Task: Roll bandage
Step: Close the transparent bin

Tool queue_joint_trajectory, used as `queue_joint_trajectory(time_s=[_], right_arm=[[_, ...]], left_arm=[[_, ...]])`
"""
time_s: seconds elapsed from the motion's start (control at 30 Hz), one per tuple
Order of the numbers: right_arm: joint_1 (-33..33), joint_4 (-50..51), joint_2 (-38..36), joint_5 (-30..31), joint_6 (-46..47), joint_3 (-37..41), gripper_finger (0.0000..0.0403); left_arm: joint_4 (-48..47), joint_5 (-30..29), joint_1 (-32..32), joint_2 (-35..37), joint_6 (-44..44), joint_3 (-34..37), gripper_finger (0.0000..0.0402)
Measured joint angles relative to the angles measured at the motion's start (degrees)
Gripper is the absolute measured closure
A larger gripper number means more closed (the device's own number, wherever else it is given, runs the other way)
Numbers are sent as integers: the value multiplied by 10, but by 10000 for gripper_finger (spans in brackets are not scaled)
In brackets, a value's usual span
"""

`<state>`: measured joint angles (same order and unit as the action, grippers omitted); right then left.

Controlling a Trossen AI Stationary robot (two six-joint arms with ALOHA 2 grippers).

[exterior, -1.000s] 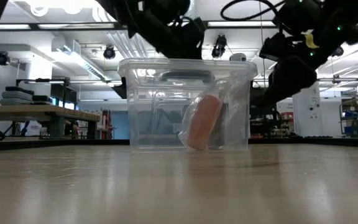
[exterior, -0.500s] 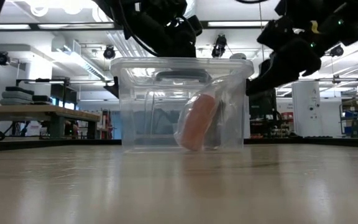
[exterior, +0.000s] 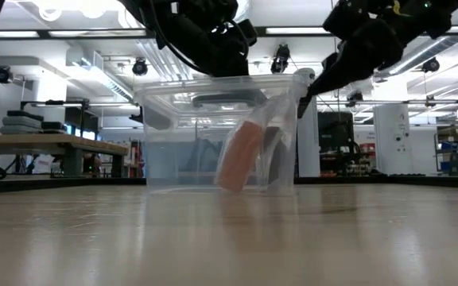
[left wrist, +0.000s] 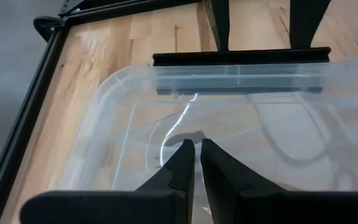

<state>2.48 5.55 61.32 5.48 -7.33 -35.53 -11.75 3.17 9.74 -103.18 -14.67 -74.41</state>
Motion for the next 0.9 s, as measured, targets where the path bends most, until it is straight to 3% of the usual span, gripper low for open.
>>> queue_joint_trajectory(time_s=[0.33, 0.57, 0.67, 0.8, 0.9], right_arm=[[0, 7, 5, 3, 10, -22, 167], [0, 153, -29, 7, 38, -76, 183], [0, 194, -43, 13, 70, -64, 189], [-4, 155, -46, 24, 100, -13, 195], [-8, 93, -45, 31, 104, 29, 196]], left_arm=[[9, 0, -1, 1, 3, 0, 375], [-3, 5, -3, 37, -3, 4, 369], [10, 45, -7, 49, -6, 5, 359], [65, 136, -11, 49, 3, 6, 344], [64, 159, -12, 42, 8, 10, 328]])
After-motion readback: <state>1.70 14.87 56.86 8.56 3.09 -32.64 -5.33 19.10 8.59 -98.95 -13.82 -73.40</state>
